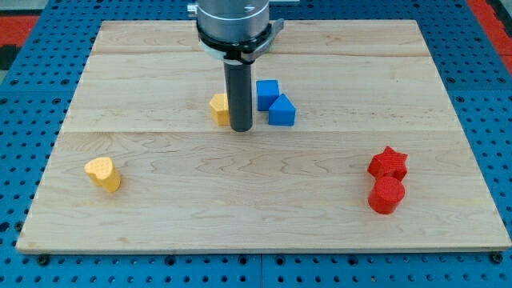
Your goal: Push the yellow heart below the yellow hexagon
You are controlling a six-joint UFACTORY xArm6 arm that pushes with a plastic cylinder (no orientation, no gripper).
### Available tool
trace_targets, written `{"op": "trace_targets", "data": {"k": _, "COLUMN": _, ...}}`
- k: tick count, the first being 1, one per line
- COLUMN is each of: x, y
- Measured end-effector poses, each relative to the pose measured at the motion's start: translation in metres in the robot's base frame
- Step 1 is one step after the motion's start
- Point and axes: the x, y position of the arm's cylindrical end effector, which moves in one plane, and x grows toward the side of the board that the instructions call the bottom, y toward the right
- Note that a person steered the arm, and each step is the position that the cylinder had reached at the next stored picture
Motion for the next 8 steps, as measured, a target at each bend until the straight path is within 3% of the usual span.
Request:
{"op": "trace_targets", "data": {"k": 1, "x": 0.056, "y": -0.036}}
{"op": "trace_targets", "data": {"k": 2, "x": 0.095, "y": -0.121}}
{"op": "trace_targets", "data": {"k": 3, "x": 0.101, "y": -0.204}}
{"op": "trace_targets", "data": {"k": 4, "x": 0.102, "y": -0.208}}
{"op": "trace_targets", "data": {"k": 5, "x": 0.129, "y": -0.210}}
{"op": "trace_targets", "data": {"k": 6, "x": 0.126, "y": -0.278}}
{"op": "trace_targets", "data": {"k": 8, "x": 0.082, "y": -0.219}}
